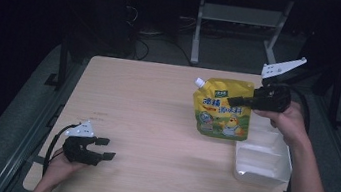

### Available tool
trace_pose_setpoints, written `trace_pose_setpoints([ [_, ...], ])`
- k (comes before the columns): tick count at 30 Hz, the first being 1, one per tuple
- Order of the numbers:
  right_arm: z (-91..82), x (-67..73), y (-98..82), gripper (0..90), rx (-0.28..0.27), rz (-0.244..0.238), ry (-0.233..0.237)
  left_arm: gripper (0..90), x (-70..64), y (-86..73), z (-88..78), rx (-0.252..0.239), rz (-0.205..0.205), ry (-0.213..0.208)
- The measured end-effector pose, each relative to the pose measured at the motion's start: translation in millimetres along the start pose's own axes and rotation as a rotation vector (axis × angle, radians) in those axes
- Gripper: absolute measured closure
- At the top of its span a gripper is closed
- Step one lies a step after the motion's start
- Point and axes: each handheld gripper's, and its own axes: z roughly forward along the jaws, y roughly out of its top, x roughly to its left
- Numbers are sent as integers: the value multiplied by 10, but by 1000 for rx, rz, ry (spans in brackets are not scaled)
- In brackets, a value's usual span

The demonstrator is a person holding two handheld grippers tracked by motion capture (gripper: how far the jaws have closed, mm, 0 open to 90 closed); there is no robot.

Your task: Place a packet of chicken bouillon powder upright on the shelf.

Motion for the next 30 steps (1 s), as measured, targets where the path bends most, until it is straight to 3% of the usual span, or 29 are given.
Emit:
trace_pose_setpoints([
  [9, -180, -192, -115, 895, -28, 41, -32, 363, -10, -5, 19, 9, 3, 6],
  [30, -474, -319, -388, 895, -40, 94, -103, 363, 3, -16, 36, 12, -3, 7],
])
